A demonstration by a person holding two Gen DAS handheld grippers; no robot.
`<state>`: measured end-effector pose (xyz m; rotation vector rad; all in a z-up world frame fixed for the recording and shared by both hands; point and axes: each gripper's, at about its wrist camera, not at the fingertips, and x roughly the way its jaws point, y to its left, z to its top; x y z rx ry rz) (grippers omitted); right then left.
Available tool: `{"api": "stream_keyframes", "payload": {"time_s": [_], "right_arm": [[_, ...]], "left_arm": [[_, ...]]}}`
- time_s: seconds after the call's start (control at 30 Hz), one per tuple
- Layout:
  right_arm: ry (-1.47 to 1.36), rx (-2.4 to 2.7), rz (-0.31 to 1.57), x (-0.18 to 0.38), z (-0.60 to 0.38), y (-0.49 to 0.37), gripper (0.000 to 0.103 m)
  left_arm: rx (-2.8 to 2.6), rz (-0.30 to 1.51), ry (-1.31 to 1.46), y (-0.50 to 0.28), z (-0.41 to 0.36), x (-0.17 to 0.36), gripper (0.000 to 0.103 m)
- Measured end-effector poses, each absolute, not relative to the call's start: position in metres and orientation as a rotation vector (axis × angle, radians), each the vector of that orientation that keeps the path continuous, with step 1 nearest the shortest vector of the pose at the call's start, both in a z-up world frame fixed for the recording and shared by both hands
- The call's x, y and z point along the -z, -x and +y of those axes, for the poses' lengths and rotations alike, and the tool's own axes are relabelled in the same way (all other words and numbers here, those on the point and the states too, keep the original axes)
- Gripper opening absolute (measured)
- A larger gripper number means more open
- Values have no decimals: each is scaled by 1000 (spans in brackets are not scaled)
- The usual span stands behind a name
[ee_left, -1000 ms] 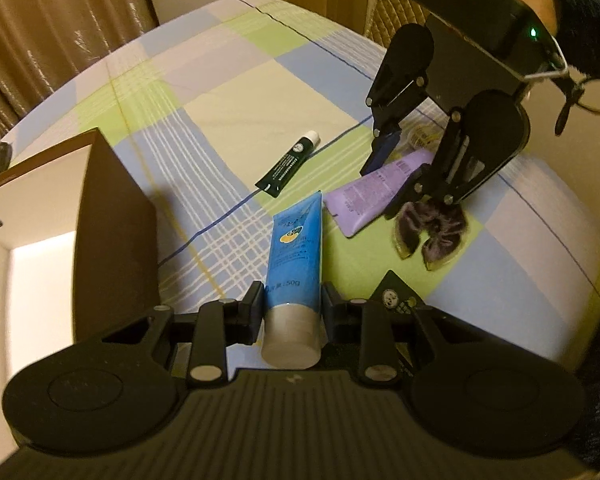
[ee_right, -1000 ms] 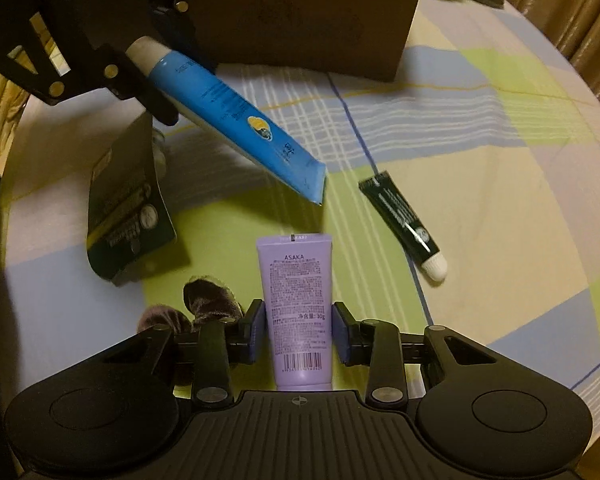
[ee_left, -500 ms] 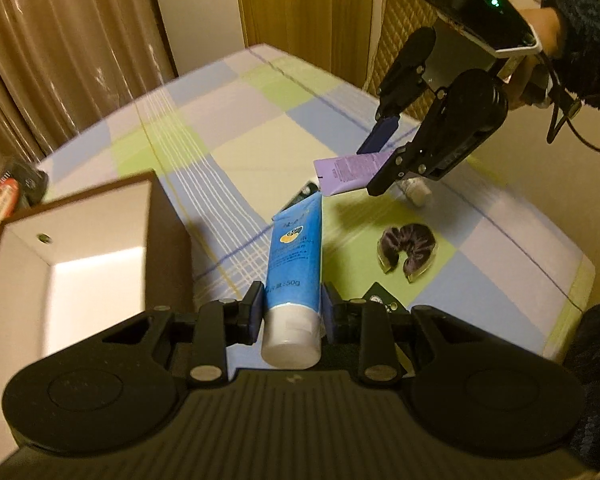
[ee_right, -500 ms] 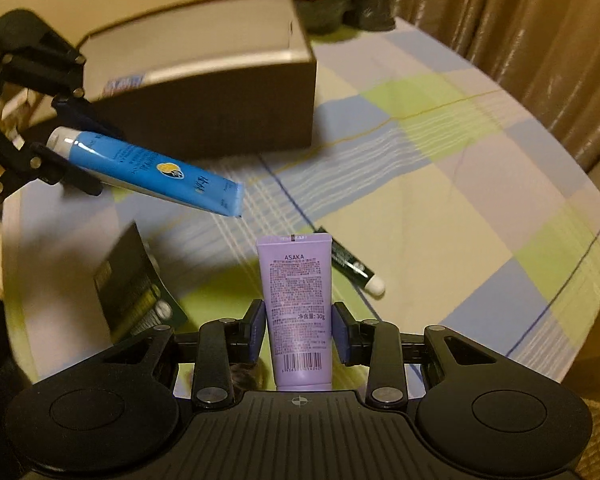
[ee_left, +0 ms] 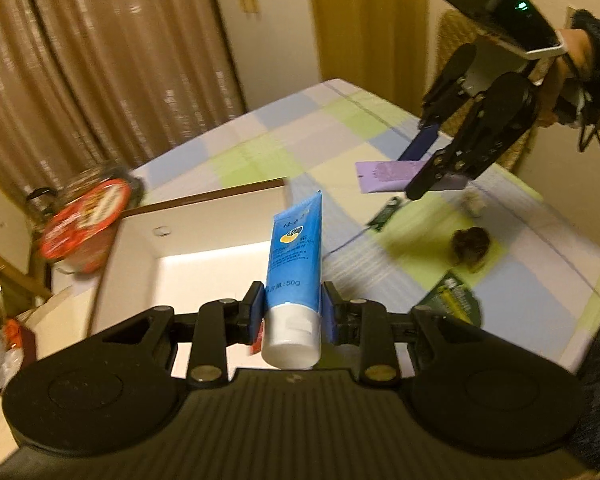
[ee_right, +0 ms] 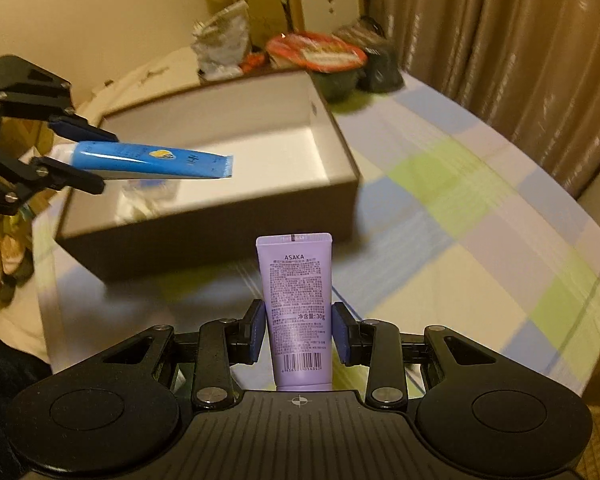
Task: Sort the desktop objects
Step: 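Carry both tubes into the cardboard box and open both tools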
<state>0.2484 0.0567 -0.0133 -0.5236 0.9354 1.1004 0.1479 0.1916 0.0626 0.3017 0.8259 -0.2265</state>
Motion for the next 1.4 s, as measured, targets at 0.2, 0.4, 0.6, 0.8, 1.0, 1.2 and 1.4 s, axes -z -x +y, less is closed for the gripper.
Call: {"api": "stream_keyframes", "payload": {"time_s": [0.2, 0.4, 0.6, 0.8, 1.0, 1.2, 1.4], "right_arm": [[478, -1141, 909, -1, 106, -245, 34], [452, -1152, 908, -6, 154, -251, 34], [446, -1138, 923, 0, 183, -259, 34], [442, -1109, 951, 9, 197, -268, 34], [428, -1075, 986, 20, 204, -279, 34], [425, -1046, 1009, 27, 210, -289, 34], [415, -1026, 1026, 33, 218, -297, 34]], "left_arm": [[145, 829, -287, -144, 237, -66, 25], [104, 851, -272, -148, 274, -54, 25], [109, 870, -256, -162, 297, -38, 25], [126, 898, -251, -180, 311, -21, 25], [133, 926, -251, -204, 320, -1, 25], [145, 960, -244, -229, 328, 21, 25], [142, 993, -274, -247, 332, 42, 26]]}}
